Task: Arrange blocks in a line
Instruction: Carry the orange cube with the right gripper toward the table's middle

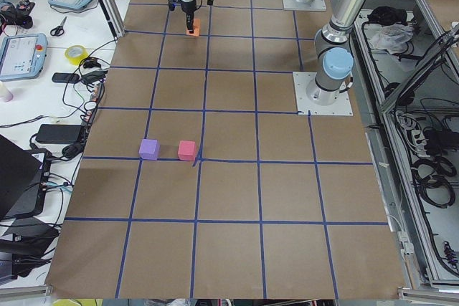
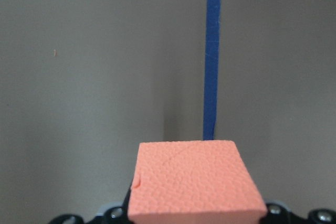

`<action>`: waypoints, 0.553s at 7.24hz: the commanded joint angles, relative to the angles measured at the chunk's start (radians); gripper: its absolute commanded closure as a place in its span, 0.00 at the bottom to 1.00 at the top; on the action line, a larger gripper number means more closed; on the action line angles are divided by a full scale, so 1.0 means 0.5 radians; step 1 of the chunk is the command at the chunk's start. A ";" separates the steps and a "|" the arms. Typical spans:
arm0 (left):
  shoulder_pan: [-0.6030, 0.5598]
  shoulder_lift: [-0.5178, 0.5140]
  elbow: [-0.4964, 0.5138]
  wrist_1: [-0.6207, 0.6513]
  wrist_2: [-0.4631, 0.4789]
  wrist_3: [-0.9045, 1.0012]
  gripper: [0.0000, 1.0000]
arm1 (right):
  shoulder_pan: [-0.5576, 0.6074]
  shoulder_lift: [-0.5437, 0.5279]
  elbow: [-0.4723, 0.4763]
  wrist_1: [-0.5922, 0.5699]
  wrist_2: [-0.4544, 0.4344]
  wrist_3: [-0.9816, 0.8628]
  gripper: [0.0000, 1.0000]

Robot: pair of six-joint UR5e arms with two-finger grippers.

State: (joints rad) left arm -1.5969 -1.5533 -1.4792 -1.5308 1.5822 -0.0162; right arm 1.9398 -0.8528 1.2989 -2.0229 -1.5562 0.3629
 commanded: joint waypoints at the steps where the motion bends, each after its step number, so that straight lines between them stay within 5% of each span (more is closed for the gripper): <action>1: 0.000 -0.001 -0.002 -0.003 0.002 -0.001 0.00 | 0.047 0.049 -0.012 -0.004 0.001 0.035 1.00; 3: 0.000 0.002 -0.002 -0.006 -0.001 -0.001 0.00 | 0.063 0.070 -0.012 -0.040 0.001 0.075 0.70; 4: 0.000 0.002 -0.002 -0.003 -0.001 -0.001 0.00 | 0.060 0.073 -0.012 -0.129 -0.005 0.075 0.01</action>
State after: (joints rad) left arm -1.5969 -1.5526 -1.4802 -1.5334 1.5820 -0.0169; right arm 1.9685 -0.8200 1.2932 -2.0480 -1.5561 0.3970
